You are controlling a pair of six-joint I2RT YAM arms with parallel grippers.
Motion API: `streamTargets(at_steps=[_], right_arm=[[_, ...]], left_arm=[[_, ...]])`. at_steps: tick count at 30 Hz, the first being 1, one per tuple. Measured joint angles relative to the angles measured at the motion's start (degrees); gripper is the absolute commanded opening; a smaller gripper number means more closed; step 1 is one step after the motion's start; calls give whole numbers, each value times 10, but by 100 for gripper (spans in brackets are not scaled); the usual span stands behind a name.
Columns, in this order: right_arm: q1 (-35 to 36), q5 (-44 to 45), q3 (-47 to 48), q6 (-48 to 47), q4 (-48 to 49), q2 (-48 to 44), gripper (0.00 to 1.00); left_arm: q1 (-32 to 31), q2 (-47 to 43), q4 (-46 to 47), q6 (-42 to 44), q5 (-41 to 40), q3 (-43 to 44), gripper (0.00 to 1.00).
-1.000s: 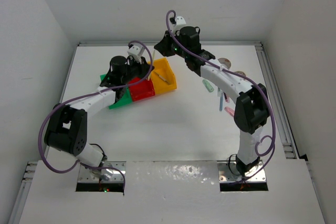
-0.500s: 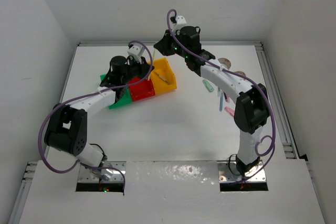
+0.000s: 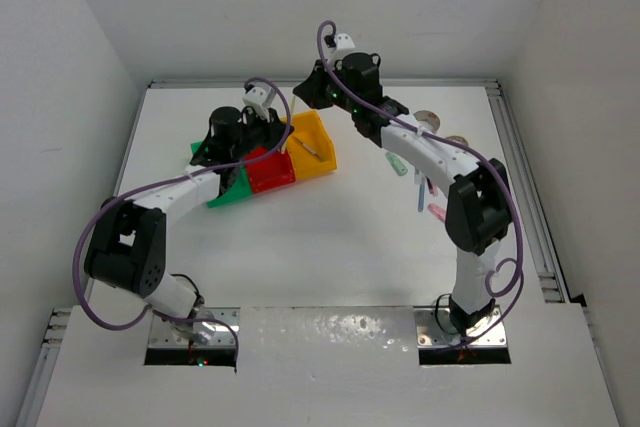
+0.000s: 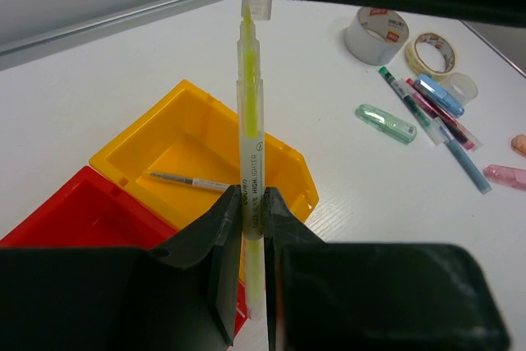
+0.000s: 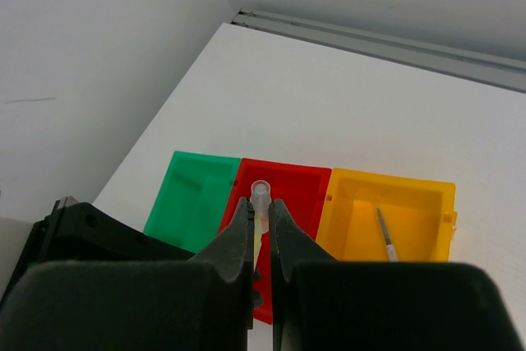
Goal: Sort the stationery into containers
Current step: Close the pen cap on the pen.
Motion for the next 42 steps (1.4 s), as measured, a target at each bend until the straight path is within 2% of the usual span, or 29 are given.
streamTargets(at_steps=[15,27,34,42], right_arm=[[2,-6,-15,14,17,10,0],[1,-18,-90,30,125,3,0],[-2,-28,-144,16,193,-36,0],[-4,-59,-154,-10,231,-44,0]], left_arm=[[0,0,0,-2,-5,-3,0],[9,10,53,-52,4,-23,0],[9,10,101,-69,19,-23,0],[10,11,133,-85,30,-23,0]])
